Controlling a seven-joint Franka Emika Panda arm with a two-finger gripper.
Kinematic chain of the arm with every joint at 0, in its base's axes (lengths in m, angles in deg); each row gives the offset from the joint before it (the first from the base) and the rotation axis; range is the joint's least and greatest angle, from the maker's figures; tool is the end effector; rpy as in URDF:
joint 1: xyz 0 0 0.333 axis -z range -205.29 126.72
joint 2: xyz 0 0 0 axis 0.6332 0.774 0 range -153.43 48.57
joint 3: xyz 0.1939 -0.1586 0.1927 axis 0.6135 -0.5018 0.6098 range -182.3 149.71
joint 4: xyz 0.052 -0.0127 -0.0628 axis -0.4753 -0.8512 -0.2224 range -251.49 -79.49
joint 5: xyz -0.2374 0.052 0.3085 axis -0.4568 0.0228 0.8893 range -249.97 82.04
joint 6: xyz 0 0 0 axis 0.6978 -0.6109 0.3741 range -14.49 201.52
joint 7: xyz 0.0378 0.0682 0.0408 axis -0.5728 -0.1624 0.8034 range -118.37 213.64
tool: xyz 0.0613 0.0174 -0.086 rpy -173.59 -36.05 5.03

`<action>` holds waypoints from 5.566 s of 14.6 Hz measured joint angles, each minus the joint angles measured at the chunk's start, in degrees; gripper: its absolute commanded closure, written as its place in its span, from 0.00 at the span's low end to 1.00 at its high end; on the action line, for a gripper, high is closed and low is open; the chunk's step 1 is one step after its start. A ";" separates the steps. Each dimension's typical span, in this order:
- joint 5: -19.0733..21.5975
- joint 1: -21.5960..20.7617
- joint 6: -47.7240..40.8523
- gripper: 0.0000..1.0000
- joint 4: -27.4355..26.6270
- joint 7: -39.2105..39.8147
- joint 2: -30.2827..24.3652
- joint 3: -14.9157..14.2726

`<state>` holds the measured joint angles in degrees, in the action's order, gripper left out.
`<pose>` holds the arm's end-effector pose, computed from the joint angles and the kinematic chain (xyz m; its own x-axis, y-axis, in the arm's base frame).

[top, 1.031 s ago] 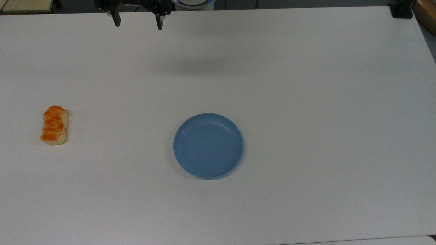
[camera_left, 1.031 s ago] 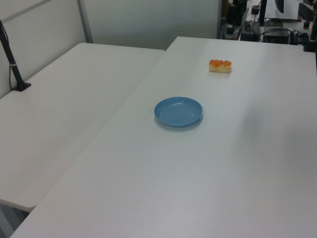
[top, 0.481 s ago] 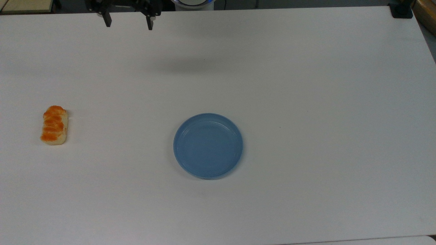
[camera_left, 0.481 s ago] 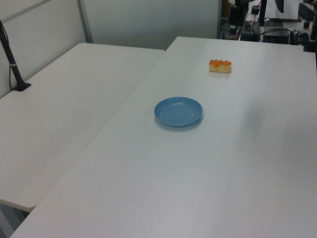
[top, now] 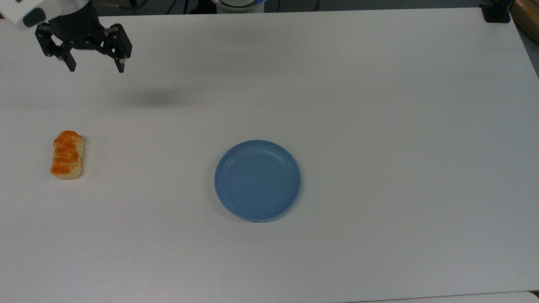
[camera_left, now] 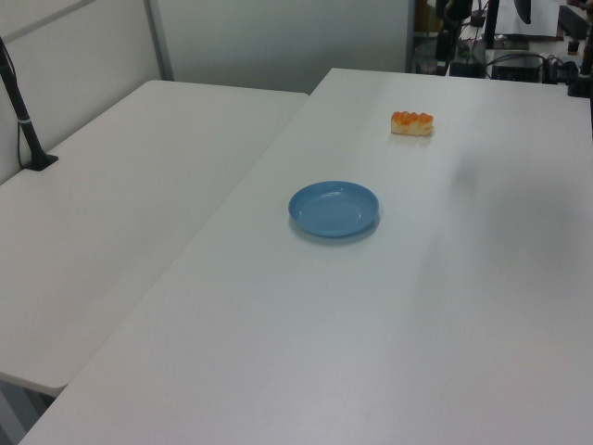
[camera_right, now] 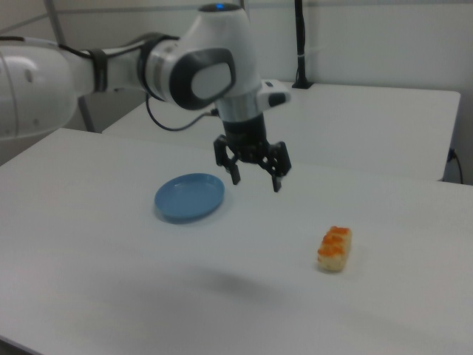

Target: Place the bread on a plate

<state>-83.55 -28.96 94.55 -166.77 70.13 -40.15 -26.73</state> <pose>0.5982 -0.2158 0.5166 0.9974 0.0359 0.0632 0.0321 -0.9977 0.0601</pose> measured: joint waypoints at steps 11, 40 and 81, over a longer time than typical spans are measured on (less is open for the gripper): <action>1.82 5.12 22.08 0.00 2.31 -1.97 17.91 0.03; 1.71 -1.30 5.69 0.65 7.19 -26.28 9.36 10.52; -4.02 -6.81 -22.05 0.00 14.47 -39.57 -4.26 11.39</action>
<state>-87.58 -35.77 72.50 -152.29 30.56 -44.41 -15.34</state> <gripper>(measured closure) 0.000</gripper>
